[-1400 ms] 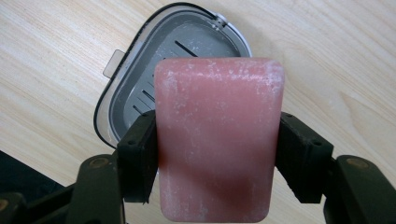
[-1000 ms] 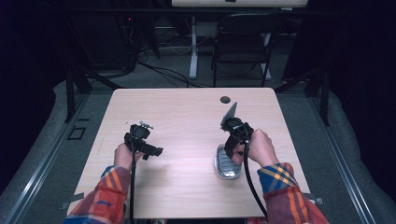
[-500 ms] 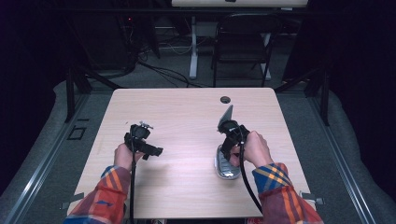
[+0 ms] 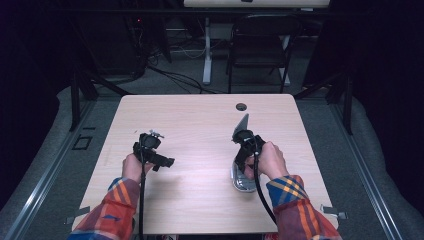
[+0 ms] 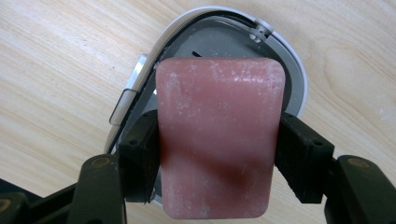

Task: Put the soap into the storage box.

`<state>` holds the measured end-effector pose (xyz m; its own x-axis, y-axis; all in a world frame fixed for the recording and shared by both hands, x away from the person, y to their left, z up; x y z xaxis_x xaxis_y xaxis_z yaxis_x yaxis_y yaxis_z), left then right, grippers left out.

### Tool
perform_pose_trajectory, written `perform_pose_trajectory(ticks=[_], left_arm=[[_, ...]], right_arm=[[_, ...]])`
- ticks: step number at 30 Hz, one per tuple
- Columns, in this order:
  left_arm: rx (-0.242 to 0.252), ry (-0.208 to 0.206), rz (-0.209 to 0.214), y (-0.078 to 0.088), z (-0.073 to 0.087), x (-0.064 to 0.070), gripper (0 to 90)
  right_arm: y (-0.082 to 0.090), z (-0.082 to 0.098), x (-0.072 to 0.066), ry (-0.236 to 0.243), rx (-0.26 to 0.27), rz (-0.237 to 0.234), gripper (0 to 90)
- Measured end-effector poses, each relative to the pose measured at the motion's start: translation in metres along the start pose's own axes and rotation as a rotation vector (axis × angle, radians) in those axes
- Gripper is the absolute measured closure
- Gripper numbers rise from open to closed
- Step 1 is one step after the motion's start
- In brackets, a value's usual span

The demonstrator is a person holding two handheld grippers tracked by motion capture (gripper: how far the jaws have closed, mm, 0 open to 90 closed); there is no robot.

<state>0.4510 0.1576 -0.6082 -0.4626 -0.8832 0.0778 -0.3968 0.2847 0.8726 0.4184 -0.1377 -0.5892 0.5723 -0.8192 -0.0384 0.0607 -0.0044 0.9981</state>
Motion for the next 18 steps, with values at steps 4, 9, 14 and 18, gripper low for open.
perform_pose_trajectory(ticks=[4,9,14,18], left_arm=[[0.003,0.001,-0.001,0.000,0.000,0.000,0.1],[0.001,0.001,0.000,0.000,0.000,0.000,0.1],[0.000,0.000,0.000,0.000,0.000,0.000,0.2],[0.000,0.000,-0.001,0.000,0.000,0.000,0.1]], right_arm=[[-0.005,0.000,0.001,-0.031,0.004,0.000,37.0],[-0.007,0.001,0.000,-0.047,0.010,-0.022,36.6],[-0.006,0.001,-0.003,-0.075,0.055,-0.052,36.4],[-0.003,0.001,-0.005,-0.095,0.123,-0.086,38.4]])
Point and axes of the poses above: each handheld gripper's, and its own axes: y roughly backward along the jaws, z roughly out of its underside, x roughly to its right, the point moved 10 cm from there along -y, roughly forward along the jaws, and after that the axes turned 5 degrees about y, right-handed, at the moved point
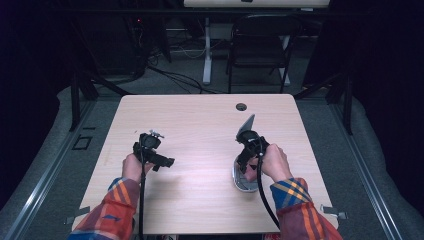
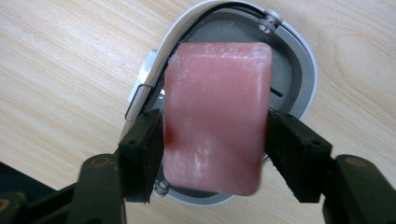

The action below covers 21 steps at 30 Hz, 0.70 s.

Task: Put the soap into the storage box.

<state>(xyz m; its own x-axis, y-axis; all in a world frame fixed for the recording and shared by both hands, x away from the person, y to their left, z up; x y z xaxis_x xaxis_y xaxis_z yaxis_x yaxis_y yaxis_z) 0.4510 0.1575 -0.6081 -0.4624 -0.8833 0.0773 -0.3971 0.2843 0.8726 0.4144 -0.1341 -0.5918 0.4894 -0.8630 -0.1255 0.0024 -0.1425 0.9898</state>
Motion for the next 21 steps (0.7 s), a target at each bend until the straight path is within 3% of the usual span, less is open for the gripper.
perform_pose_trajectory(ticks=[1,2,3,6,12,16,17,20,21], left_arm=[[-0.001,-0.001,0.000,0.000,0.000,0.000,0.2],[-0.001,-0.001,0.000,0.000,0.000,0.000,0.1],[-0.002,-0.001,-0.001,0.000,0.000,0.000,0.1],[-0.002,-0.001,-0.001,0.000,0.000,0.000,0.2],[0.000,0.000,0.001,0.000,0.000,0.000,0.1],[0.002,-0.001,0.002,0.000,0.000,0.000,0.2],[0.003,0.000,0.004,0.000,0.000,0.001,0.2],[0.003,0.000,0.005,0.000,0.000,0.001,0.2],[0.004,-0.002,0.004,0.000,0.000,0.001,0.2]], right_arm=[[0.010,0.006,0.006,0.063,-0.071,0.015,39.8],[0.010,0.006,0.006,0.063,-0.071,0.015,39.8],[0.010,0.005,0.004,0.036,-0.026,0.003,40.5],[0.016,0.007,0.007,0.067,-0.039,0.009,41.3],[0.027,0.008,0.012,0.065,0.034,0.016,41.3],[0.036,0.012,0.018,0.108,0.056,0.027,37.2],[0.041,0.013,0.019,0.112,0.090,0.039,34.6],[0.047,0.015,0.021,0.140,0.109,0.039,31.0],[0.052,0.018,0.022,0.151,0.142,0.045,27.3]])
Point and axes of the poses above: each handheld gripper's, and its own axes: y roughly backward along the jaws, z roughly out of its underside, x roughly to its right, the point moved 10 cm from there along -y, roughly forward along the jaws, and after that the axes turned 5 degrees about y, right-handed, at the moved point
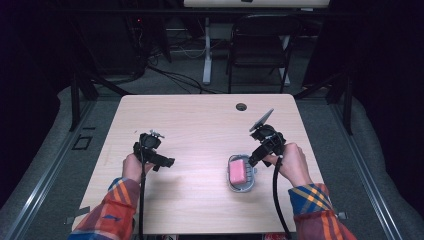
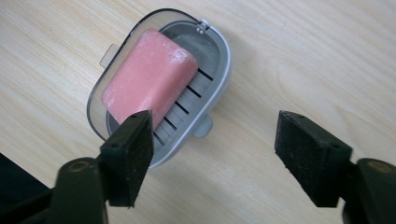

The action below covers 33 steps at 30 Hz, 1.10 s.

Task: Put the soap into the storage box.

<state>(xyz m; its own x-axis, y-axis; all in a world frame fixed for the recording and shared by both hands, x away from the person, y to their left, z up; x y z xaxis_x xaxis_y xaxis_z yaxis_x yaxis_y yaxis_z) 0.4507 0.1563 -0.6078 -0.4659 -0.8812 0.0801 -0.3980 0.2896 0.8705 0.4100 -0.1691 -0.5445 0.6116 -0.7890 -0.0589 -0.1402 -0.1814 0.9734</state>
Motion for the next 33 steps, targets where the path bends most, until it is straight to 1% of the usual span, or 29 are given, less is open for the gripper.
perform_pose_trajectory(ticks=[1,2,3,4,5,7,8,9,10,12,13,14,15,16,17,18,19,20,21,22,23,24,25,26,27,28,29,30,33], left_arm=[[0.000,0.000,0.000,0.000,0.000,0.000,0.1],[-0.002,0.001,0.001,0.000,0.000,0.000,0.2],[-0.002,0.001,0.001,0.000,0.000,0.000,0.1],[-0.001,0.002,0.000,0.000,0.000,0.000,0.1],[-0.001,0.002,0.000,0.000,0.000,0.000,0.2],[-0.001,0.002,0.001,0.000,0.000,0.000,0.1],[-0.001,0.002,0.000,0.000,0.000,0.000,0.2],[-0.001,0.002,0.000,0.000,0.000,0.000,0.1],[-0.002,0.001,0.000,0.000,0.000,0.000,0.1],[-0.003,-0.001,0.000,0.000,0.000,0.000,0.2],[-0.003,0.000,0.000,0.000,0.000,0.000,0.1],[-0.003,0.000,0.000,0.000,0.000,0.000,0.1],[-0.003,0.000,0.000,0.000,0.000,0.000,0.1],[-0.001,0.001,-0.002,0.000,0.000,0.000,0.1],[0.000,0.000,-0.001,0.000,0.000,0.000,0.1],[0.000,0.000,-0.001,0.000,0.000,0.000,0.1],[0.000,-0.001,-0.002,0.000,0.000,0.000,0.1],[0.000,-0.001,-0.001,0.000,0.000,0.000,0.2],[-0.004,-0.001,0.000,0.000,0.000,0.000,0.2],[-0.003,-0.002,0.000,0.000,0.000,0.000,0.2],[-0.003,-0.002,0.000,0.000,0.000,0.000,0.2],[-0.003,-0.002,-0.001,0.000,0.000,0.000,0.1],[-0.005,-0.003,-0.002,0.000,0.000,0.000,0.1],[-0.005,-0.004,-0.002,0.000,0.000,0.000,0.1],[-0.005,-0.004,-0.002,0.000,0.000,0.000,0.2],[-0.004,-0.005,-0.003,0.000,0.000,0.000,0.2],[-0.004,-0.005,-0.003,0.000,0.000,0.000,0.2],[-0.005,-0.005,-0.003,0.000,0.000,0.000,0.1],[-0.005,-0.006,-0.004,-0.001,0.001,0.000,0.2]], right_arm=[[0.000,0.000,0.000,0.000,0.000,0.000,27.3],[0.006,0.004,0.003,0.022,0.011,0.010,23.1],[0.006,0.004,0.003,0.022,0.011,0.010,23.1],[0.009,0.007,0.006,0.025,0.039,0.024,16.9],[0.009,0.007,0.006,0.025,0.039,0.024,16.9],[0.014,0.013,0.010,0.042,0.048,0.034,14.1],[0.017,0.017,0.013,0.034,0.077,0.036,11.7],[0.017,0.017,0.013,0.034,0.077,0.036,11.7],[0.019,0.020,0.016,0.037,0.083,0.052,9.7],[0.020,0.027,0.020,0.038,0.076,0.056,1.8],[0.021,0.031,0.022,0.038,0.082,0.058,0.5],[0.022,0.037,0.027,0.039,0.086,0.067,0.0],[0.022,0.037,0.027,0.039,0.086,0.067,0.0],[0.023,0.045,0.033,0.039,0.094,0.078,0.0],[0.023,0.045,0.033,0.039,0.094,0.078,0.0],[0.022,0.051,0.038,0.024,0.120,0.082,0.0],[0.022,0.051,0.038,0.024,0.120,0.082,0.0],[0.021,0.059,0.041,0.020,0.128,0.087,0.0],[0.021,0.059,0.041,0.020,0.128,0.087,0.0],[0.017,0.067,0.045,0.012,0.138,0.091,0.0],[0.017,0.067,0.045,0.012,0.138,0.091,0.0],[0.013,0.075,0.048,0.001,0.148,0.091,0.0],[0.013,0.075,0.048,0.001,0.148,0.091,0.0],[0.007,0.083,0.051,-0.004,0.156,0.104,0.0],[0.007,0.083,0.051,-0.004,0.156,0.104,0.0],[0.002,0.092,0.054,-0.012,0.148,0.103,0.0],[0.002,0.092,0.054,-0.012,0.148,0.103,0.0],[-0.003,0.099,0.055,-0.004,0.147,0.103,0.0],[-0.009,0.105,0.056,0.002,0.157,0.111,0.0]])
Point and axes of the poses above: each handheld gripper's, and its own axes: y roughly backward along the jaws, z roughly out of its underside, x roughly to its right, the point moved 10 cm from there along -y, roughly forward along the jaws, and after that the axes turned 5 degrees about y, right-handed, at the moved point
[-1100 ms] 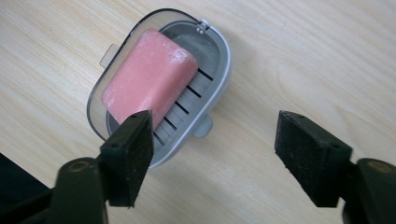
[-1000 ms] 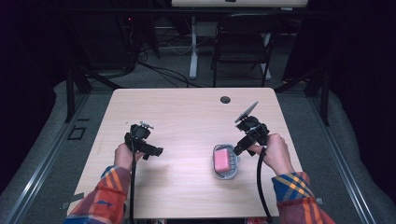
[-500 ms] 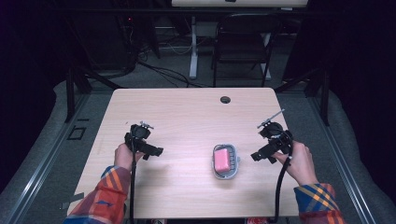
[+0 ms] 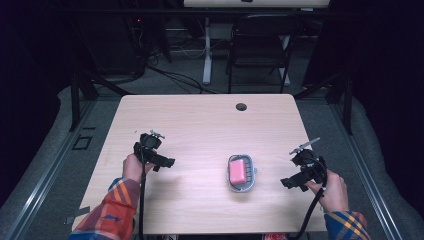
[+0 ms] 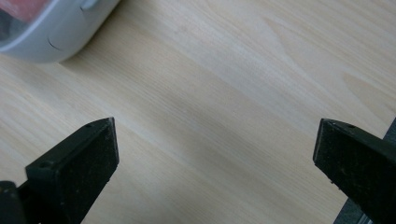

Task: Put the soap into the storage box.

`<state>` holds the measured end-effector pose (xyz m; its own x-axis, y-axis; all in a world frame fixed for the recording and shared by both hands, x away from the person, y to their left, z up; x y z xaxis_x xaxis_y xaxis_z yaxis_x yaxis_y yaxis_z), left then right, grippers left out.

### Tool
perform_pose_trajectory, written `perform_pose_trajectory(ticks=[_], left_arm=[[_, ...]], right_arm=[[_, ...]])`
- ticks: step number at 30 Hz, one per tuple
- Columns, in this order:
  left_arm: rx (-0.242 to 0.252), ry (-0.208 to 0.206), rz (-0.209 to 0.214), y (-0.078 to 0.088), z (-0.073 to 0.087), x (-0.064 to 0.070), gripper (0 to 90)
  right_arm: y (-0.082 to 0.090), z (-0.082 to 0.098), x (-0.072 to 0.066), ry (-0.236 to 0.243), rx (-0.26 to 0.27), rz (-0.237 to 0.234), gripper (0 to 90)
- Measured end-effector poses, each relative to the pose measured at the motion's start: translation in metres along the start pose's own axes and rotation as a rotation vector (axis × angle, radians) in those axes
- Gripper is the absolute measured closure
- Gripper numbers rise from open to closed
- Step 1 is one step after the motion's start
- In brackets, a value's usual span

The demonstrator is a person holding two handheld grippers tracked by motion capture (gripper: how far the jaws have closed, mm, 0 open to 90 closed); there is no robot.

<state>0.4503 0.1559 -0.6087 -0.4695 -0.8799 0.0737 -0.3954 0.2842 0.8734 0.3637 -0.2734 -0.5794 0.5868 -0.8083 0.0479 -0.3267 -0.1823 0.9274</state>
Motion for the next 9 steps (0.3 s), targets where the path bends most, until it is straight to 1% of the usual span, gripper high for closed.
perform_pose_trajectory(ticks=[1,4,5,6,7,8,9], left_arm=[[-0.001,-0.001,0.001,-0.0001,0.0001,0.0002,0.2],[0.001,-0.002,0.000,0.0002,-0.0001,0.0001,0.1],[0.000,-0.002,-0.001,0.0003,0.0000,-0.0002,0.1],[0.000,-0.002,-0.001,0.0003,0.0000,-0.0002,0.2],[0.001,-0.002,-0.001,0.0001,-0.0001,-0.0002,0.2],[0.001,-0.002,-0.001,0.0001,-0.0001,-0.0002,0.2],[0.001,-0.002,-0.002,0.0000,-0.0001,-0.0001,0.2]], right_arm=[[-0.0030,0.0043,-0.0001,0.016,-0.010,-0.003,0.0],[-0.0050,0.0066,0.0004,0.021,-0.024,-0.015,0.0],[-0.0051,0.0051,0.0005,0.029,-0.012,-0.018,0.0],[-0.0051,0.0051,0.0005,0.029,-0.012,-0.018,0.0],[-0.0043,0.0020,-0.0012,0.055,0.004,-0.013,0.0],[-0.0043,0.0020,-0.0012,0.055,0.004,-0.013,0.0],[-0.0035,-0.0002,-0.0036,0.075,0.013,-0.016,0.0]])
Point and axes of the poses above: each handheld gripper's, and its own axes: y roughly backward along the jaws, z roughly out of its underside, x roughly to its right, the point moved 10 cm from there along -y, roughly forward along the jaws, and after that the axes turned 5 degrees about y, right-handed, at the moved point
